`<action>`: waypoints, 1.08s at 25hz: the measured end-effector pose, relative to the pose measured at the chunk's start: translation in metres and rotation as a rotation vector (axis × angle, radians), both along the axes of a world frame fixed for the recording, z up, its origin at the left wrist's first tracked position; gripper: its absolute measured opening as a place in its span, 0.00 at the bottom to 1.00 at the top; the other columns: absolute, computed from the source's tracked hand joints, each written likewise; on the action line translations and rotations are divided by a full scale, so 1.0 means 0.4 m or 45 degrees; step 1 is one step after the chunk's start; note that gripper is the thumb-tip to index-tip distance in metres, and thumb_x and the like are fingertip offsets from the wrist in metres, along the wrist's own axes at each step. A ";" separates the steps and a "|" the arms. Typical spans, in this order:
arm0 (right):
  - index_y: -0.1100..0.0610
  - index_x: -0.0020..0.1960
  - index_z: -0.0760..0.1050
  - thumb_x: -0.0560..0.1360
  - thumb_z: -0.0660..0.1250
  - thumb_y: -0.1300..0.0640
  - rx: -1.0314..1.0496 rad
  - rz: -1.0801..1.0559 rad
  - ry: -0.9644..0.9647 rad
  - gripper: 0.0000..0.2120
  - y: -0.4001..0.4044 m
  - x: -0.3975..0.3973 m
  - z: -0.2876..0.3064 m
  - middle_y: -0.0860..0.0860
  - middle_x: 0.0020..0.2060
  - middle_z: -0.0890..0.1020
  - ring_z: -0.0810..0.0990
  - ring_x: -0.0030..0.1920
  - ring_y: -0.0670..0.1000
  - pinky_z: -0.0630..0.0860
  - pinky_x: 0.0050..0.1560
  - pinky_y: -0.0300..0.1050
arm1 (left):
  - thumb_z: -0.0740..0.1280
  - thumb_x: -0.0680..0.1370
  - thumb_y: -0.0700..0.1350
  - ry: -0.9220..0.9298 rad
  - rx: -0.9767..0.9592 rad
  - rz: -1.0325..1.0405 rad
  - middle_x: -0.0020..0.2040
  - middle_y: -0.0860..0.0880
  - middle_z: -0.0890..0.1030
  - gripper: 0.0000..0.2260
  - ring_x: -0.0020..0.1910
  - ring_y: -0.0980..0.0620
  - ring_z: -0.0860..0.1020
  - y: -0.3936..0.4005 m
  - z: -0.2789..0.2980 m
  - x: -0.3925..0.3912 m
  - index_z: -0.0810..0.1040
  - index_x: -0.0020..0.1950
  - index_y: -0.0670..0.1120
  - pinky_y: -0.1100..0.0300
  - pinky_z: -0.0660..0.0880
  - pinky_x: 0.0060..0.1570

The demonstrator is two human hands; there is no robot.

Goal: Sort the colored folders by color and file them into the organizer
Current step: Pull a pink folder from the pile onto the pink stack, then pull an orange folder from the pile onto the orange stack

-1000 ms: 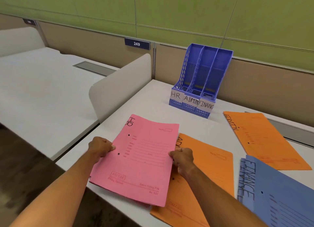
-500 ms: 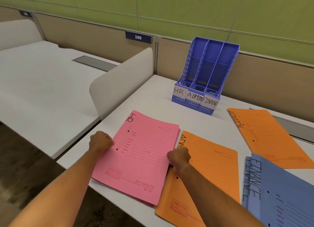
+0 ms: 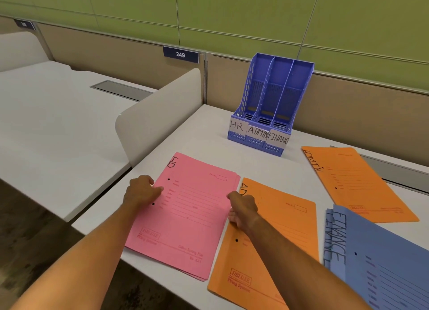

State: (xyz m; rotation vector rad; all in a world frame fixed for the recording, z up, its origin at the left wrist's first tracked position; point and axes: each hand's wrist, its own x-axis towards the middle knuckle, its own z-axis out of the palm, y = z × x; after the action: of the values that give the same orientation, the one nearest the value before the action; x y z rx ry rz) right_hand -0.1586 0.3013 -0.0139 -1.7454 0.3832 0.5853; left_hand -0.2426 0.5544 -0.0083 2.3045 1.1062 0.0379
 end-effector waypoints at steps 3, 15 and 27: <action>0.64 0.45 0.74 0.70 0.65 0.52 0.003 0.008 -0.090 0.14 -0.021 0.002 0.010 0.53 0.34 0.71 0.69 0.33 0.50 0.67 0.32 0.45 | 0.69 0.73 0.58 -0.016 0.184 -0.134 0.61 0.41 0.77 0.27 0.59 0.41 0.76 -0.066 0.004 0.017 0.73 0.66 0.43 0.48 0.73 0.56; 0.55 0.78 0.51 0.74 0.60 0.34 -0.863 0.635 -0.879 0.42 -0.246 0.038 0.020 0.56 0.78 0.53 0.50 0.78 0.56 0.54 0.74 0.54 | 0.58 0.74 0.68 -0.048 0.535 -0.652 0.79 0.41 0.50 0.42 0.77 0.42 0.51 -0.366 -0.013 0.138 0.50 0.78 0.45 0.46 0.51 0.74; 0.57 0.78 0.45 0.72 0.55 0.30 -1.137 0.566 -0.929 0.47 -0.626 0.191 0.001 0.59 0.78 0.47 0.44 0.78 0.57 0.44 0.77 0.56 | 0.50 0.71 0.72 0.004 0.540 -0.883 0.79 0.42 0.42 0.46 0.78 0.43 0.42 -0.758 -0.036 0.317 0.41 0.79 0.46 0.46 0.43 0.75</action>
State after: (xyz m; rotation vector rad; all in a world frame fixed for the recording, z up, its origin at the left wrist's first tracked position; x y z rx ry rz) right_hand -0.0824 0.0507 -0.0136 -2.7780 -0.3363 0.0069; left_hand -0.1159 0.2513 -0.0228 2.9482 0.2581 -0.0009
